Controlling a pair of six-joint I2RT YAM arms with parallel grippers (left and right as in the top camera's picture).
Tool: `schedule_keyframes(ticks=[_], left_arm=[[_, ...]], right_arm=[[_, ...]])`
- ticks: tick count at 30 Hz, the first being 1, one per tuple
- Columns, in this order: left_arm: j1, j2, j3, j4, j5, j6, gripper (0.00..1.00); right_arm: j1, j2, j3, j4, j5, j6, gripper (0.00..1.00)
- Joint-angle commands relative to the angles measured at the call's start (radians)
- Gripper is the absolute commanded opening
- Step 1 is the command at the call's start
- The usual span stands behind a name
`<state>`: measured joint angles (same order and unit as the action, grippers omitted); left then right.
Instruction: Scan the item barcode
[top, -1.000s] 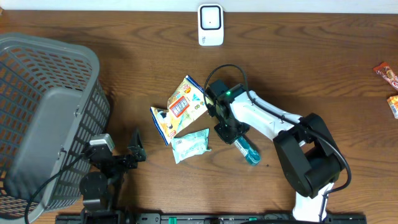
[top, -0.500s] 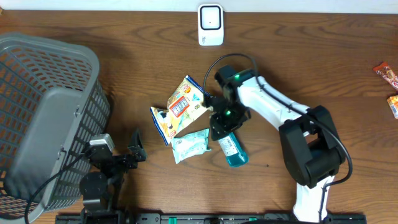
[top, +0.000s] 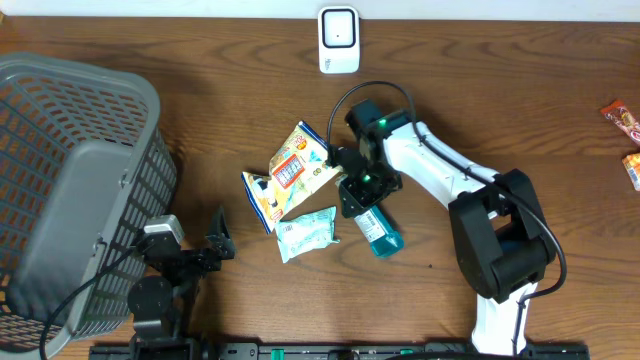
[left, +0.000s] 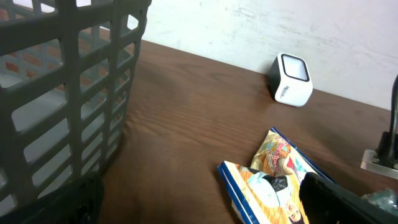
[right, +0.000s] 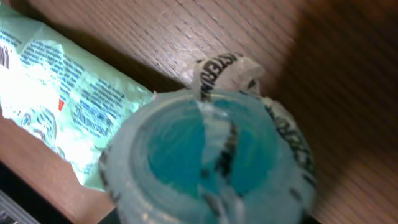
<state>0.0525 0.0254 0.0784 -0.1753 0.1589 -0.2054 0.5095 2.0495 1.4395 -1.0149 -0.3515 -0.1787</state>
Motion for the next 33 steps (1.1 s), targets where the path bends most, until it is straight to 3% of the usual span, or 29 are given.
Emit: schedule_keyframes(ticks=[1,5,9,20,30,33], left_arm=[[0.002,0.000,-0.016,-0.025,0.017,0.002,1.00],[0.002,0.000,-0.016,-0.025,0.016,0.002,1.00],[0.002,0.000,-0.016,-0.025,0.017,0.002,1.00],[0.002,0.000,-0.016,-0.025,0.016,0.002,1.00],[0.002,0.000,-0.016,-0.025,0.017,0.002,1.00],[0.002,0.000,-0.016,-0.025,0.017,0.002,1.00]], right_arm=[[-0.012,-0.059,0.049,0.037,0.020,0.148,0.02],[-0.039,-0.163,0.056,0.121,0.006,0.259,0.02],[-0.058,-0.274,0.056,0.142,-0.106,0.278,0.02],[-0.128,-0.370,0.055,-0.008,-0.393,0.275,0.02],[-0.175,-0.370,0.051,-0.127,-0.690,0.004,0.02],[-0.175,-0.370,0.051,-0.150,-0.737,-0.021,0.02]])
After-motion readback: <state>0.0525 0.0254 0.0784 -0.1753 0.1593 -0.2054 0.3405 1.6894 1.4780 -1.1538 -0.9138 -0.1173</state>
